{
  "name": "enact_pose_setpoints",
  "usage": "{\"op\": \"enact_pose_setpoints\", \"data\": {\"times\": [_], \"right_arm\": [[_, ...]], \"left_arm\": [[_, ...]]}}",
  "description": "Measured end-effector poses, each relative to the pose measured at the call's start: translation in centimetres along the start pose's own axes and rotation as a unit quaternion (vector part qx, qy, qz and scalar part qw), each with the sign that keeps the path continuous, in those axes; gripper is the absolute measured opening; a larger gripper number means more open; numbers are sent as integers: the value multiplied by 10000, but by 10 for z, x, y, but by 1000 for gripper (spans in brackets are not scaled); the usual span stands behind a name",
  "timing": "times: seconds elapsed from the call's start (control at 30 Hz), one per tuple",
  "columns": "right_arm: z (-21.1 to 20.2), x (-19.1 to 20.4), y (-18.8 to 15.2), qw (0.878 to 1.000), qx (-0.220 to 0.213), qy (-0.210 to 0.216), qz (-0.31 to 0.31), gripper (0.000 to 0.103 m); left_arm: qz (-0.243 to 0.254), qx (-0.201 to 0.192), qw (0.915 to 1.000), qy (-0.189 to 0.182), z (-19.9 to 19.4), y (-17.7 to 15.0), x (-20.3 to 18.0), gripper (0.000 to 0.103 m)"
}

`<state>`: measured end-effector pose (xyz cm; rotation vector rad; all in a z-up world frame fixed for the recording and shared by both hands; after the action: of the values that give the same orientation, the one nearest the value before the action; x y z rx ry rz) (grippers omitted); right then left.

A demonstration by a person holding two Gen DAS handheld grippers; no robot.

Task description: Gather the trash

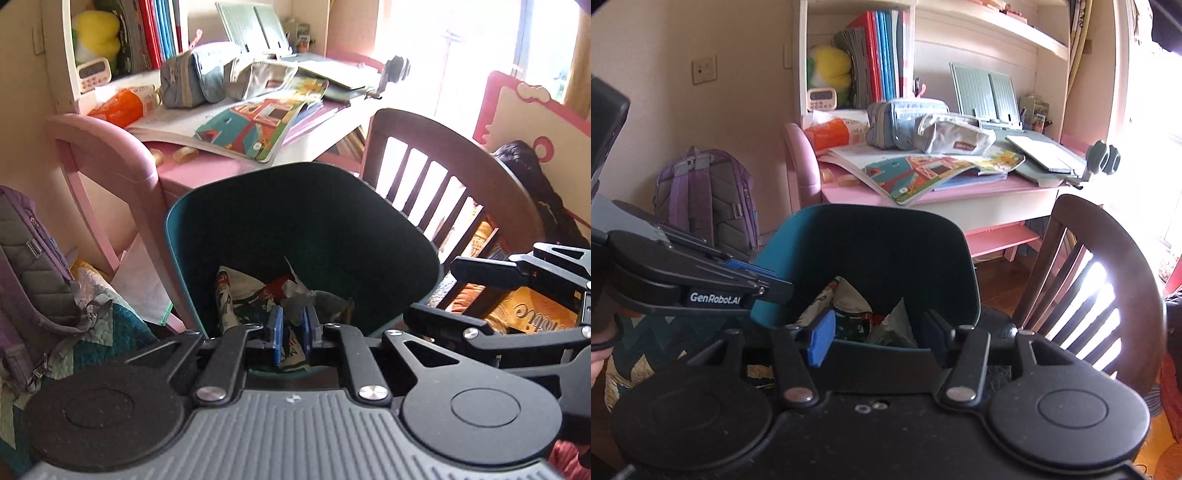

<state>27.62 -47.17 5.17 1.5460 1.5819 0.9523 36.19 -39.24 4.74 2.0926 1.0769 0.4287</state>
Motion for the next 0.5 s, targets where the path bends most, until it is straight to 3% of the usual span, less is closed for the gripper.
{"op": "enact_pose_setpoints", "data": {"times": [0.07,0.17,0.2,0.23,0.5], "right_arm": [[-11,4,1,10000,-52,-9,-24,53],[-25,11,4,9999,-125,-24,-75,54],[-29,13,4,9999,-151,-17,-81,54],[-33,14,5,9998,-165,-9,-86,54],[-61,27,5,9997,-250,78,-21,56]], "left_arm": [[-28,-87,10000,-29,-13,-2,-1,15],[-69,-261,9996,-68,-30,-5,-2,51],[-78,-370,9993,-45,-37,-5,-1,71],[-69,-501,9987,-20,-45,-4,-1,77],[-144,-710,9972,-184,-79,-10,3,80]]}}
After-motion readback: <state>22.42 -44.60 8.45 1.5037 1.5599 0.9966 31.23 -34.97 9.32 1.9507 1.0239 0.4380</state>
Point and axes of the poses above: each gripper's, at about its wrist camera, not at the fingertips, and z roughly the way its jaws point, x to its left, y to its top, the point moved 10 cm from there along z, roughly the way its jaws point, and after that the axes turned 3 degrees about -x, right-handed, at the moved point
